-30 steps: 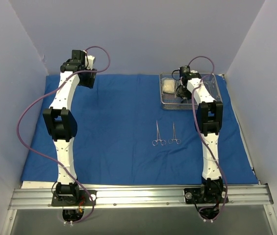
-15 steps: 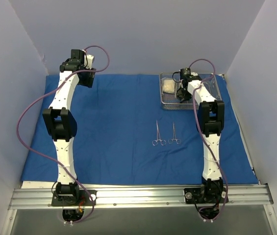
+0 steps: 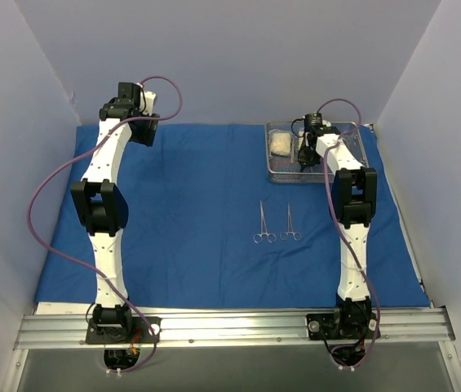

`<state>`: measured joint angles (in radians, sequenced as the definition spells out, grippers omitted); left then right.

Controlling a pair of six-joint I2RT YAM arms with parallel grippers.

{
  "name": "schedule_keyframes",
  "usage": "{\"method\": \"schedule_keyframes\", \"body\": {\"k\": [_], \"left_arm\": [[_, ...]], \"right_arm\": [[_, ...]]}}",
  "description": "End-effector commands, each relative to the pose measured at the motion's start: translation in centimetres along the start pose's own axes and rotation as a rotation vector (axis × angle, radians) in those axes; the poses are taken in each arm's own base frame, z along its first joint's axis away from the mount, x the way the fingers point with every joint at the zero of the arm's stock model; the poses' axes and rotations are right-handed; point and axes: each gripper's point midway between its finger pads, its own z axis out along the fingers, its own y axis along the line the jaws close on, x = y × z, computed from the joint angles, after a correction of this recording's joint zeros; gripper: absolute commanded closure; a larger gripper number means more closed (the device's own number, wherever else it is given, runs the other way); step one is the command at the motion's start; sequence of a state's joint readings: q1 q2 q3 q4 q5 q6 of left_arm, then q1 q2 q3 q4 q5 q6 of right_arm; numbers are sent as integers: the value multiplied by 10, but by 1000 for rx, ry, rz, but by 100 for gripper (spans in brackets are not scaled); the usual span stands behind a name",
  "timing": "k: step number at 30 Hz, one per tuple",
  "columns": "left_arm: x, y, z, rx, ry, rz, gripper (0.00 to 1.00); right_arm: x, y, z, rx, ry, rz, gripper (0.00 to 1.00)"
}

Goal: Open and lay out the surgical kit
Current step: Pick up the medical item from the container.

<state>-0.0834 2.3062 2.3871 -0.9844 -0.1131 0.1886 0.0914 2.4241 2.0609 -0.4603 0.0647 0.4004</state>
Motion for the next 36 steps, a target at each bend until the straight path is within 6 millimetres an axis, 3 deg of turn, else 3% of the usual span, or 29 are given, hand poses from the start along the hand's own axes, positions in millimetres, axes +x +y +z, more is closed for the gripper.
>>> {"method": "schedule_keyframes", "body": {"k": [1,6,16,19,22,23,24,25,28,29,32,33,36], "left_arm": [[-19,10,-11,-26,-64,-4,29],[-20,11,-13,-31,-66,-3,29],[-25,17,-22,-55,-85,5,29],[-27,17,-24,-58,-89,6,29],[-30,16,-26,-57,-100,7,29],[-33,16,-27,-57,-108,7,29],[-33,15,-26,-56,-108,6,29],[-35,13,-26,-51,-114,7,29],[-39,0,-26,-15,-131,-2,29],[-40,-3,-26,-5,-133,-2,29],[-40,-15,-24,30,-135,-6,29],[-41,-18,-25,37,-138,-14,29],[-39,-28,-25,58,-138,-17,29]], "right_arm": [[-15,10,-39,-56,-24,-14,100],[-43,12,-64,-61,-119,3,100],[-73,16,-85,-78,-223,-13,100],[-85,22,-106,-121,-262,-41,100],[-91,30,-139,-165,-303,-128,100],[-81,31,-142,-163,-291,-184,100],[-83,31,-166,-175,-323,-206,100],[-78,32,-173,-180,-328,-230,100],[-43,27,-194,-193,-299,-303,100],[-22,18,-198,-187,-267,-320,100],[25,13,-202,-225,-186,-370,100],[59,3,-189,-204,-99,-381,100],[110,-18,-177,-164,15,-376,100]]}}
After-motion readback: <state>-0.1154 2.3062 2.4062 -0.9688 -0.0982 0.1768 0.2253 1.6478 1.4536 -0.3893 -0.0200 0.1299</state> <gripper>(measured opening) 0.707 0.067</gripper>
